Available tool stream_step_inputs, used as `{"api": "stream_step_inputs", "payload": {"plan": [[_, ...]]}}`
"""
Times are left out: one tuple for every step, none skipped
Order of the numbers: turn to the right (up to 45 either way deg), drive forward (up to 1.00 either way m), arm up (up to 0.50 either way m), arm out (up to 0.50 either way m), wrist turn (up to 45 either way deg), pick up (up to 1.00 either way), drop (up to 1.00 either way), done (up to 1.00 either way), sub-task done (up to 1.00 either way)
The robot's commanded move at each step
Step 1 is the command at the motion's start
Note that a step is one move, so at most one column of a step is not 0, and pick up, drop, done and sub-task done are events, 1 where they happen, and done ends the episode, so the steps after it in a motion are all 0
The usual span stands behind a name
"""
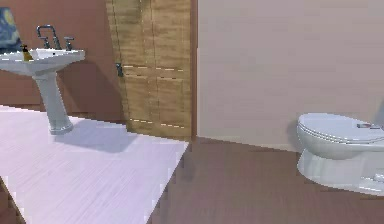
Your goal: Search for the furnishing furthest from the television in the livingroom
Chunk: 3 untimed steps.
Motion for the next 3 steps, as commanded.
{"api": "stream_step_inputs", "payload": {"plan": [[3.0, 0.00, 0.00, 0.00, 0.0, 0.00, 0.00, 0.00, 0.00], [0.0, 0.55, 0.00, 0.00, 0.0, 0.00, 0.00, 0.00, 0.00], [-30.0, 0.00, 0.00, 0.00, 0.0, 0.00, 0.00, 0.00, 0.00]]}}
